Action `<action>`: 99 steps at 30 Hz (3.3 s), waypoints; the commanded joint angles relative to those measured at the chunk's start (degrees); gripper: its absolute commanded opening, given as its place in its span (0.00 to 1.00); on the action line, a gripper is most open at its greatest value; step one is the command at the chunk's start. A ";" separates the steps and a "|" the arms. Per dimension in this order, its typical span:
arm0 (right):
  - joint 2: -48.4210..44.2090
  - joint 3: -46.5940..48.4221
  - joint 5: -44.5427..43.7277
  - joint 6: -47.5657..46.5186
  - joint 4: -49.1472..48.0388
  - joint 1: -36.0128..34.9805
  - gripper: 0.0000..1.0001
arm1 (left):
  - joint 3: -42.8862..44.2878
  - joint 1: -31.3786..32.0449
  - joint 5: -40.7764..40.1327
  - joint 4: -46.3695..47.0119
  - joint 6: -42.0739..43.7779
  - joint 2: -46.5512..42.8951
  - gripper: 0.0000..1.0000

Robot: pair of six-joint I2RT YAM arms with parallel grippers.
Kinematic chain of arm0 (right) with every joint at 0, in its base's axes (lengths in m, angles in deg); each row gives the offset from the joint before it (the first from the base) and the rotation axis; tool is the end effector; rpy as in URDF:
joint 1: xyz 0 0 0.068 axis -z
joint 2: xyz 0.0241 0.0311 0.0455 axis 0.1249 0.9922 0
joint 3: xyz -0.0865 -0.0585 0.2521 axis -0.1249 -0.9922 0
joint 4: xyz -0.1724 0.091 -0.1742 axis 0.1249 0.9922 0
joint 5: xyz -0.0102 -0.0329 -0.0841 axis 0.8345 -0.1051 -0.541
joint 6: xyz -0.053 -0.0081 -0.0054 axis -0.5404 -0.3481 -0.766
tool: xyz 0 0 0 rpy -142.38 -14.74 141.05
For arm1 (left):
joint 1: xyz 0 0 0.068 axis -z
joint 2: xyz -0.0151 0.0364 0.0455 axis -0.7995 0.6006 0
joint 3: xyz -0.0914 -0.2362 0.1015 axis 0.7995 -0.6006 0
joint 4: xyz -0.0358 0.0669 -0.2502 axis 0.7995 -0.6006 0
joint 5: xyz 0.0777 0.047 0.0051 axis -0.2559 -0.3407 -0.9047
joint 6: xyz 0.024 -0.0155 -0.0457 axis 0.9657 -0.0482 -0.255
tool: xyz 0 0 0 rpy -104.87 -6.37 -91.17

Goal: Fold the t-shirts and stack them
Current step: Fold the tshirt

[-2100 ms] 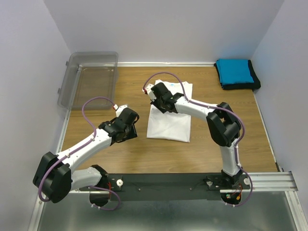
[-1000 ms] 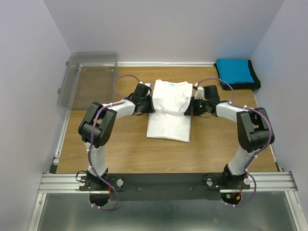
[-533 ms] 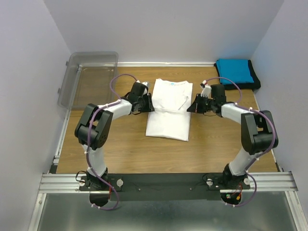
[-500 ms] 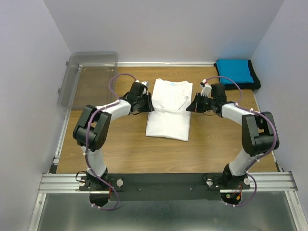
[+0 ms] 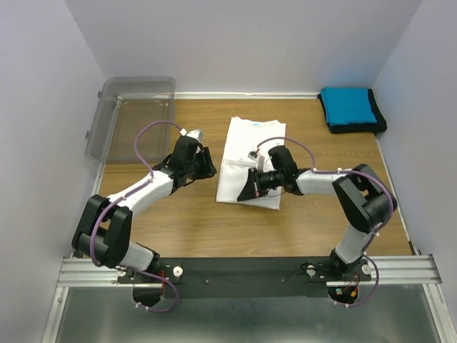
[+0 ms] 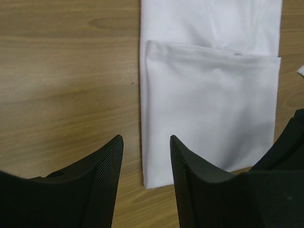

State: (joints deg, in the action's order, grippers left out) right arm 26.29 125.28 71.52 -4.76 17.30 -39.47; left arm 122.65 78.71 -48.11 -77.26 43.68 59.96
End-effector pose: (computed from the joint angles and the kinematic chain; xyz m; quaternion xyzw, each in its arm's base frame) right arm 0.2700 0.2014 0.1569 -0.1879 0.8295 0.5069 0.1401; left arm 0.2755 -0.1356 0.2189 -0.0333 0.9042 -0.2405 0.3514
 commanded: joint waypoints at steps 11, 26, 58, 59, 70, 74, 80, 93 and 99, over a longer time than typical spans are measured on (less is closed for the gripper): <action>13.25 -8.81 1.29 9.08 -17.84 0.30 0.01 | -6.08 1.44 -4.51 -2.59 -3.02 -6.01 0.53; -10.05 -17.59 -2.57 3.55 -3.95 10.84 0.01 | -0.02 11.72 -0.64 -2.24 -1.78 3.12 0.49; -36.15 -14.26 -26.03 -7.35 34.45 23.51 0.71 | 0.77 16.99 -16.37 -19.64 -14.44 3.91 0.75; -36.59 -13.82 -27.61 -7.35 35.15 23.42 0.75 | 1.56 18.22 -16.64 -20.25 -14.96 5.57 0.75; -35.90 -12.41 -31.49 -6.65 38.15 20.52 0.77 | 6.05 20.95 -19.89 -22.01 -16.55 12.00 0.70; -35.02 -12.50 -32.37 -6.30 38.32 18.68 0.77 | 5.79 21.04 -20.68 -22.10 -17.25 11.92 0.69; -33.53 -12.06 -35.88 -5.15 38.41 14.81 0.76 | 5.96 21.04 -21.65 -22.63 -16.82 14.02 0.65; -26.32 -8.90 -49.67 -0.23 38.24 6.20 0.75 | 5.34 21.22 -20.86 -20.61 -15.23 19.30 0.48; -24.91 -7.49 -53.28 2.40 38.06 3.56 0.73 | 4.73 21.66 -19.37 -20.61 -14.36 19.57 0.22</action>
State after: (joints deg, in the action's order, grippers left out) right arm 0.59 115.89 23.76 -5.02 54.46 -34.49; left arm 130.74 99.72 -69.14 -95.95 29.37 75.35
